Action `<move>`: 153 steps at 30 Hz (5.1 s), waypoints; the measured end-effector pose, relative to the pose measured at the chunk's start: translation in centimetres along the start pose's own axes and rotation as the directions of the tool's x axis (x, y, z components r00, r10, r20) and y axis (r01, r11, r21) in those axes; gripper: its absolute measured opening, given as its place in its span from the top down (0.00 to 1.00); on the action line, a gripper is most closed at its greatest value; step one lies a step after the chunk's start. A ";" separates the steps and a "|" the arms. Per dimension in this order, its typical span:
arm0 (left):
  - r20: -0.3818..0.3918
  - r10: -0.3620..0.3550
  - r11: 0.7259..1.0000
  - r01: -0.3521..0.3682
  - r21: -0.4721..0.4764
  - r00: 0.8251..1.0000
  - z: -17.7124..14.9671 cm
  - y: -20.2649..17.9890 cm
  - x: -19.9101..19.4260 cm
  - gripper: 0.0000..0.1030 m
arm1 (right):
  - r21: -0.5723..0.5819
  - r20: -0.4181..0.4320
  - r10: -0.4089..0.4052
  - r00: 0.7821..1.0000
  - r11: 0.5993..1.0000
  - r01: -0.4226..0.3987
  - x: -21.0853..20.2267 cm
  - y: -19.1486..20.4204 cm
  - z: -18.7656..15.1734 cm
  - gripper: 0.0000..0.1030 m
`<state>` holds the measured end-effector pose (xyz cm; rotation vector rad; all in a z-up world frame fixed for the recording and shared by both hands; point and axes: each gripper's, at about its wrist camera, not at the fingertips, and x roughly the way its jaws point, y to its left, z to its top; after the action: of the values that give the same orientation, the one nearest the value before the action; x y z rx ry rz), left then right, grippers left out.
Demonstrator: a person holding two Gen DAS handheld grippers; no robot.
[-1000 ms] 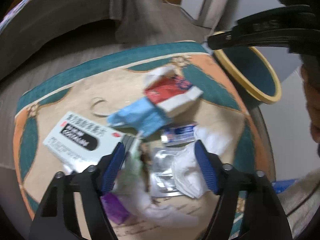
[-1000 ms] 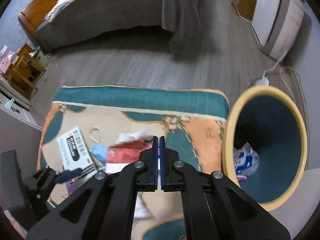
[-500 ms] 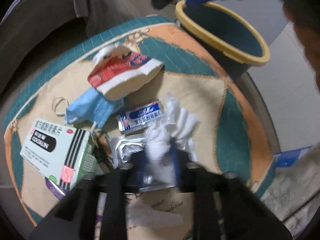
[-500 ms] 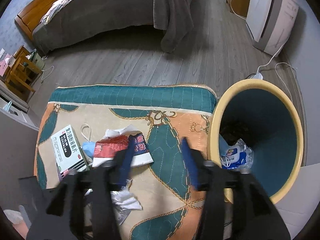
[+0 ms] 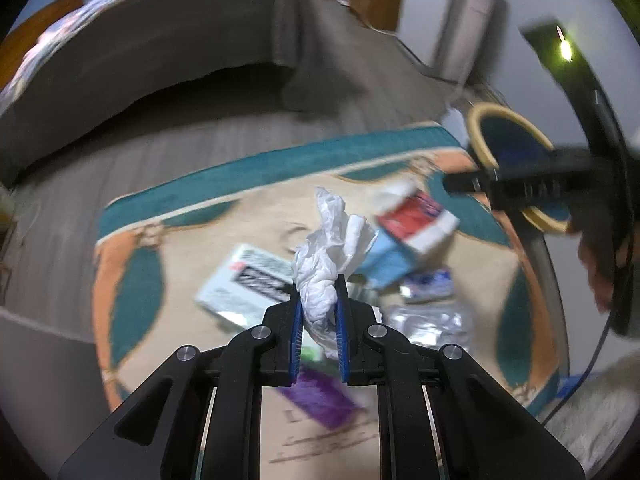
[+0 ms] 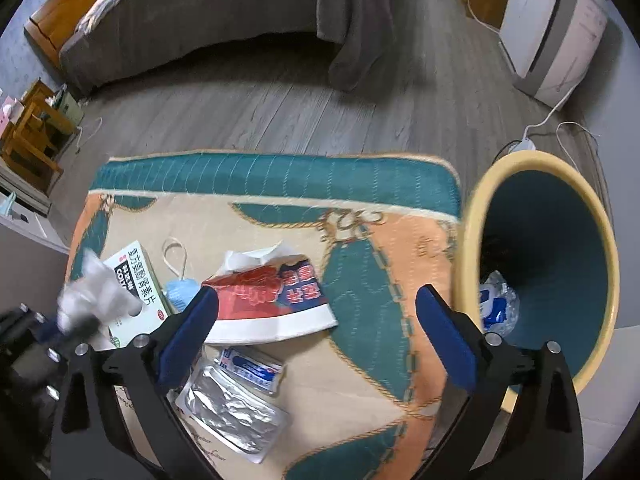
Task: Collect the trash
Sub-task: 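Grasp the red-and-white packet with the right tool while the left tool holds the tissue, then drop the tissue into the bin with the left tool while the right tool drops the packet in, then move both open tools back over the remaining trash, then grasp the blue mask with the right tool while the left tool grasps the green box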
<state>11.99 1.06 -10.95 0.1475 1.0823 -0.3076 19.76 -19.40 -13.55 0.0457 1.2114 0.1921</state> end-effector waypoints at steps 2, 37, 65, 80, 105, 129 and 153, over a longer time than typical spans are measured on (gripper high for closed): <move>0.006 0.002 1.000 -0.002 -0.031 1.000 -0.2 1.0 -0.4 0.85 | -0.002 -0.029 0.001 1.000 1.000 -0.001 1.1 0.8 0.0 0.06; 0.028 -0.056 0.998 0.056 -0.006 0.998 -0.5 -0.6 -1.7 0.85 | 0.073 -0.018 0.049 0.999 0.996 -0.048 -0.2 -1.4 0.0 0.83; 0.132 -0.112 0.990 0.099 0.103 0.985 3.9 -10.8 -1.8 0.85 | 0.137 0.174 -0.032 0.984 0.991 0.008 -9.5 -10.9 -2.3 0.92; 0.122 -0.187 0.944 0.144 0.295 0.975 8.5 -25.2 3.4 0.60 | 0.367 0.136 -0.131 0.982 0.928 0.073 -8.6 -22.9 -5.2 0.84; 0.255 0.131 0.991 -0.122 -0.050 0.958 4.6 -10.4 -5.8 0.05 | 0.233 0.214 -0.161 0.963 0.966 0.109 -10.8 -15.8 -3.8 0.06; 0.140 0.253 0.937 -0.206 -0.283 0.957 -4.8 5.6 -7.0 0.05 | -0.177 0.062 0.014 0.998 0.984 -0.003 -2.3 4.9 -5.0 0.06; 0.069 0.179 0.943 -0.151 -0.296 0.981 -4.5 7.5 -1.9 0.05 | -0.116 -0.093 0.060 0.994 0.991 -0.071 4.9 7.2 -2.7 0.73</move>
<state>9.76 9.70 -11.59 -0.0385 1.0014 -0.0027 17.97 -11.67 -18.06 -0.0269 1.2860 0.3265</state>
